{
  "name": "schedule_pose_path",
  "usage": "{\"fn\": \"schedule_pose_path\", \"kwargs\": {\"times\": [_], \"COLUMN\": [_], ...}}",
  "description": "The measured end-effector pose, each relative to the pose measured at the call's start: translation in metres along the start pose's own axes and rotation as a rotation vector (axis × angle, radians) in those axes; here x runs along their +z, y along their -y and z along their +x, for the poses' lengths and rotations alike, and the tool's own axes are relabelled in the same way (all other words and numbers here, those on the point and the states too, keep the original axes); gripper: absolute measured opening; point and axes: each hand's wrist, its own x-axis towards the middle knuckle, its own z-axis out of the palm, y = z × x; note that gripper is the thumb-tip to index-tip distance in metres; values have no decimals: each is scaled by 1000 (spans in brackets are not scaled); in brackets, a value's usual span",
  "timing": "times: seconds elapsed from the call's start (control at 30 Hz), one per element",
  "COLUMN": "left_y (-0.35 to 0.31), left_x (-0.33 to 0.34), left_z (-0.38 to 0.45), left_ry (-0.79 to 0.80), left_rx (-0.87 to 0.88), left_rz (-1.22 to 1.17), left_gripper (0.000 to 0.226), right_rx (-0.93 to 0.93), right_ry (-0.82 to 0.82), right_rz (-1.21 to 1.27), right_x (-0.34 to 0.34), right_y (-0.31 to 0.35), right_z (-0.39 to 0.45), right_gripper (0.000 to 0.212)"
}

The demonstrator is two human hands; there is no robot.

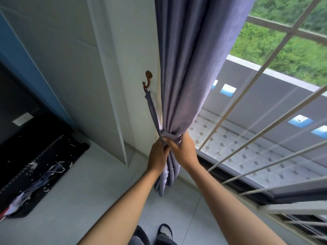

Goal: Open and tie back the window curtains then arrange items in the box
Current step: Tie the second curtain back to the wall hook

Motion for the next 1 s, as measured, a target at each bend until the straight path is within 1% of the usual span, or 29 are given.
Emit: {"fn": "schedule_pose_path", "kwargs": {"times": [0.07, 0.1, 0.17, 0.2, 0.27, 0.33, 0.43, 0.5, 0.57, 0.6, 0.63, 0.67, 0.7, 0.77, 0.8, 0.83, 0.87, 0.9, 1.0], "left_y": [1, 1, 6, 7, 11, 12, 8, 2, -13, -24, -33, -44, -52, -64, -67, -68, -68, -69, -74], "left_x": [6, 8, 14, 13, 11, 3, -16, -30, -44, -52, -58, -64, -67, -73, -76, -78, -79, -80, -81], "left_z": [-8, -11, -12, -12, -9, -10, -11, -3, 9, 16, 24, 32, 41, 57, 61, 66, 69, 72, 75], "left_ry": [-102, -137, -160, -143, -100, -123, -317, -448, -472, -444, -387, -293, -180, 21, 80, 124, 152, 191, 355], "left_rx": [-38, -57, -66, -59, 10, 81, 100, 203, 350, 403, 410, 360, 283, 110, 37, -30, -77, -124, -242], "left_rz": [-22, -23, 1, 17, 73, 84, -27, -50, -7, 16, 29, 51, 95, 205, 219, 208, 186, 170, 77], "left_gripper": [10, 11, 5, 2, 15, 31, 53, 53, 36, 26, 17, 18, 24, 22, 22, 28, 35, 37, 20], "right_rx": [-15, -14, -3, 7, 20, 18, 22, 30, 29, 29, 28, 27, 30, 40, 46, 49, 53, 57, 63], "right_ry": [-6, -10, -23, -27, -23, -9, -2, -4, -3, -3, -7, -15, -29, -59, -68, -69, -64, -53, -31], "right_rz": [-19, -24, -23, -15, -8, 15, 46, 27, 5, 0, -9, -14, -13, -8, -5, -3, -1, 2, 37], "right_x": [5, 7, 10, 11, 9, 5, 4, 6, 9, 10, 11, 12, 12, 12, 13, 12, 13, 12, 7], "right_y": [-3, -5, -8, -9, -10, -7, -6, -8, -14, -16, -17, -19, -19, -19, -21, -21, -21, -20, -16], "right_z": [1, 1, 2, 4, 5, 6, 7, 8, 10, 10, 10, 11, 10, 10, 10, 10, 11, 13, 18], "right_gripper": [25, 29, 35, 36, 37, 36, 42, 41, 32, 29, 27, 27, 28, 27, 24, 22, 22, 24, 27]}}
